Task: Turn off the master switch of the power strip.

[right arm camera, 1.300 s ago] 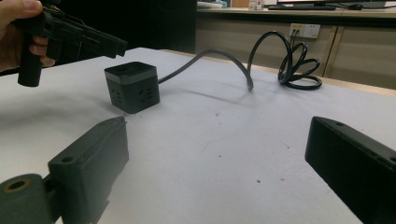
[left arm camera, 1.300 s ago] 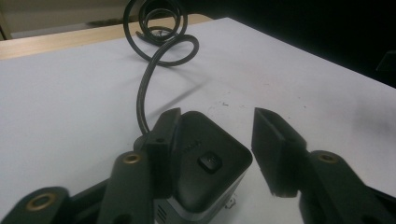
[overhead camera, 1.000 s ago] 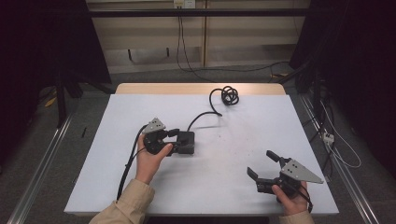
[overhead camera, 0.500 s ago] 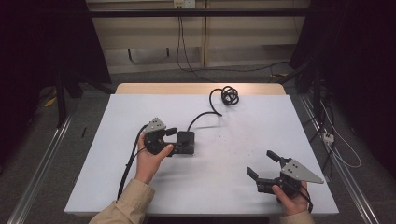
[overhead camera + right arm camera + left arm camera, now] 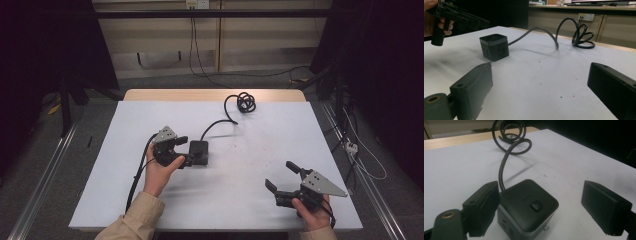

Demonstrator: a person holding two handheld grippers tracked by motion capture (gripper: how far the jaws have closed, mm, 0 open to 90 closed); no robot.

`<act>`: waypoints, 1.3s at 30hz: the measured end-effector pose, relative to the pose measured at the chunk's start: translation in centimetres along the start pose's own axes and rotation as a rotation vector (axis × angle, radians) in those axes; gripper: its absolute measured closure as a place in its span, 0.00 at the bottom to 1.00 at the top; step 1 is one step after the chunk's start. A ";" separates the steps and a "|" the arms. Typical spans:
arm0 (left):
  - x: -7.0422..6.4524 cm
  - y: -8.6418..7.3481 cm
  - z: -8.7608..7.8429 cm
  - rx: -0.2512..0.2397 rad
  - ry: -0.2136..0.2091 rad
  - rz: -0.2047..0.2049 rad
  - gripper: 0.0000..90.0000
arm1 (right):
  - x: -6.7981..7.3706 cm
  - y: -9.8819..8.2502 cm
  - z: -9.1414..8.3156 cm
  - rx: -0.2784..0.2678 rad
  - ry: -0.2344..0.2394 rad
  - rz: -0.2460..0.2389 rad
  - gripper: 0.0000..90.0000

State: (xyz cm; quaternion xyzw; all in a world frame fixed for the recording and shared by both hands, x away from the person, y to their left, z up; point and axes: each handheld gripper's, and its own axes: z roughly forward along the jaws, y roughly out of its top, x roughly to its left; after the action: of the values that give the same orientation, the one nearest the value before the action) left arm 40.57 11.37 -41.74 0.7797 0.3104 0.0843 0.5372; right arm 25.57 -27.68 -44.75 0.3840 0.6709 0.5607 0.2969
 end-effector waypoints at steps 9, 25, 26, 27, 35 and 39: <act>-0.1 -0.1 -0.3 0.005 -0.016 0.015 0.09 | -0.1 0.0 0.0 -0.001 -0.005 0.002 0.06; 0.4 -0.7 -1.8 0.007 -0.026 0.016 0.07 | -0.1 0.0 0.0 0.000 -0.004 0.000 0.06; 0.4 -0.8 -1.9 0.006 -0.030 0.016 0.07 | -0.1 0.0 0.0 0.000 -0.004 0.000 0.06; 0.5 -0.8 -2.0 0.005 -0.030 0.019 0.07 | 0.0 0.0 0.0 -0.001 -0.004 0.002 0.06; 0.6 -1.2 -2.9 0.002 -0.033 0.022 0.07 | 0.0 0.1 0.0 0.000 -0.001 -0.002 0.06; 0.7 -1.5 -3.4 0.009 -0.025 0.024 0.07 | 0.0 0.1 -0.1 -0.001 -0.001 -0.002 0.06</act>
State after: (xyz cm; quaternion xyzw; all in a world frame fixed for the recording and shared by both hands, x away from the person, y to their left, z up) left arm 38.96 14.78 -41.85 0.7868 0.2946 0.0798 0.5365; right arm 25.52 -27.69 -44.67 0.3836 0.6709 0.5603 0.2980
